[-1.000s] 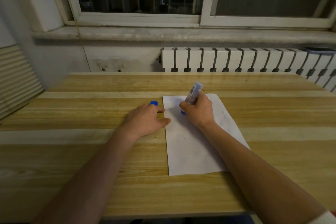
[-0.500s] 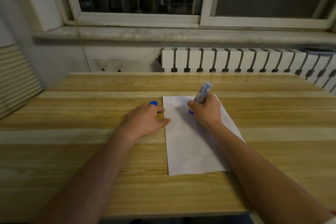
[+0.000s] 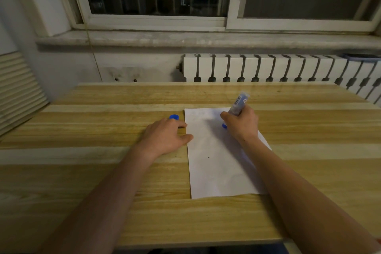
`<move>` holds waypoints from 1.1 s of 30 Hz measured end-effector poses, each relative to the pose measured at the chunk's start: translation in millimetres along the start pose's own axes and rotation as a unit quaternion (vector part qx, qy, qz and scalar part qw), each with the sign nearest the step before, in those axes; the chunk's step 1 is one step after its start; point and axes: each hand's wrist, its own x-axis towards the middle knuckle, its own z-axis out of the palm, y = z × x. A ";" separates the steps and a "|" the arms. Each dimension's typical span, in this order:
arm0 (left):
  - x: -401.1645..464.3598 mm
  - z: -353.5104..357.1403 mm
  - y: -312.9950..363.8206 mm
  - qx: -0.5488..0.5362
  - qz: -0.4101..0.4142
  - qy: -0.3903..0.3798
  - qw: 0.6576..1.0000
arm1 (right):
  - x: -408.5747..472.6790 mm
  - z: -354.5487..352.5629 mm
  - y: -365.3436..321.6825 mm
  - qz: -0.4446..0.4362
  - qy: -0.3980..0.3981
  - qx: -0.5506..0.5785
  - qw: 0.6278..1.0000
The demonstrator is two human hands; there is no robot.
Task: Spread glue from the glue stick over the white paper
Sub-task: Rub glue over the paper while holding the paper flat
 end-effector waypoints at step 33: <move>0.2 0.2 0.1 0.001 0.002 0.004 1.000 | 20.6 -29.2 18.5 0.056 0.085 -0.007 0.995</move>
